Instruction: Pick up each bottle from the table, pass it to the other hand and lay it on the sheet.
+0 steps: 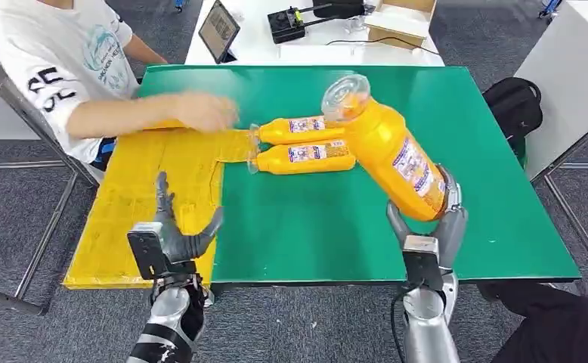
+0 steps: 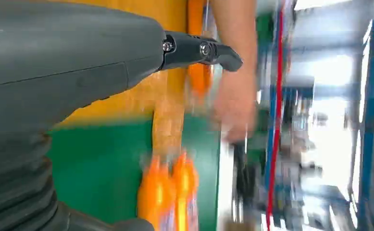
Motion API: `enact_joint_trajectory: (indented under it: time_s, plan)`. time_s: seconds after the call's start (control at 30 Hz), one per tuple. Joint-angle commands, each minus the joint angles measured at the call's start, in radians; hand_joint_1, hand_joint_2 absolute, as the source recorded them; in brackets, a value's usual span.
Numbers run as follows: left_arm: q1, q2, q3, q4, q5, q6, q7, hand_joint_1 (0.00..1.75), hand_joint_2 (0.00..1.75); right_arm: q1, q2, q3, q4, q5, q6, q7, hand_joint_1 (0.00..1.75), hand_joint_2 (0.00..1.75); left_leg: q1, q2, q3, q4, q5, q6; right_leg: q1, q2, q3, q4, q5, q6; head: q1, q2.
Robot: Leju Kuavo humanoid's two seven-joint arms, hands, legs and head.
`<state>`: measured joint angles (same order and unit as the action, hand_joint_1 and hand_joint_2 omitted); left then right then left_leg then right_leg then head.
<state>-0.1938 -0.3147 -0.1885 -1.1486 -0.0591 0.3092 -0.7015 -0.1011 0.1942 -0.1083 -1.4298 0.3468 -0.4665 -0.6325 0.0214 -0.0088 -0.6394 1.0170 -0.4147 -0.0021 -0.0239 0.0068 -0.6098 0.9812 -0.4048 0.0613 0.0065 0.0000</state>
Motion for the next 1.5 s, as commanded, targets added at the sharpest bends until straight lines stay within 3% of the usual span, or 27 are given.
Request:
enact_joint_trajectory:
  time_s: [0.03, 0.23, 0.77, 0.87, 1.0, 1.4, 1.5]
  plan:
    - [-0.019, -0.018, 0.018, 0.083, 0.012, -0.033, 0.003, 0.0, 1.75, 0.016, 0.021, -0.017, -0.008, -0.004, 0.014, -0.009, 1.75, 1.75, -0.001, 0.001, 0.004, -0.001, -0.001, 0.001, 0.0, 0.0, 0.004, 0.0, -0.001, -0.002, 0.0, 0.0]
    - [-0.018, -0.021, -0.073, 0.125, 0.05, -0.459, 0.004, 0.0, 1.75, 0.029, 0.057, 0.079, 0.132, 0.068, 0.139, -0.055, 1.75, 1.75, 0.0, 0.001, 0.004, -0.001, -0.001, 0.001, 0.0, 0.0, 0.004, -0.001, -0.001, -0.002, 0.0, 0.0]
    - [-0.012, -0.02, -0.084, 0.11, 0.045, -0.468, 0.007, 0.0, 1.75, 0.03, 0.063, 0.09, 0.149, 0.07, 0.124, -0.066, 1.75, 1.75, 0.0, 0.002, 0.007, -0.001, -0.002, 0.001, 0.001, 0.0, 0.007, -0.002, -0.002, -0.003, -0.001, 0.0]
    - [0.0, -0.015, -0.122, 0.082, 0.037, -0.531, 0.004, 0.0, 1.75, 0.033, 0.08, 0.122, 0.199, 0.078, 0.168, -0.066, 1.75, 1.75, 0.0, 0.002, 0.006, -0.001, -0.002, 0.001, 0.001, 0.0, 0.005, -0.002, -0.001, -0.003, 0.0, 0.0]
    - [0.006, -0.012, -0.141, 0.072, 0.059, -0.584, 0.006, 0.0, 1.75, 0.027, 0.082, 0.163, 0.266, 0.067, 0.145, -0.066, 1.75, 1.75, 0.0, 0.002, 0.005, -0.001, -0.002, 0.001, 0.001, 0.001, 0.004, -0.002, -0.001, -0.002, -0.001, 0.0]
    - [-0.006, -0.01, -0.143, 0.107, 0.143, -0.729, 0.008, 0.0, 1.75, 0.024, 0.067, 0.151, 0.324, 0.029, 0.148, -0.066, 1.75, 1.75, 0.0, 0.001, 0.004, -0.002, -0.001, 0.001, 0.001, 0.0, 0.005, -0.002, -0.001, -0.002, 0.0, 0.0]
    - [-0.009, -0.011, -0.145, 0.112, 0.172, -0.79, 0.003, 0.0, 1.75, 0.015, 0.07, 0.154, 0.395, 0.085, 0.157, -0.061, 1.75, 1.75, 0.0, 0.001, 0.004, -0.002, -0.001, 0.001, 0.001, 0.0, 0.004, -0.002, -0.001, -0.002, 0.0, 0.0]
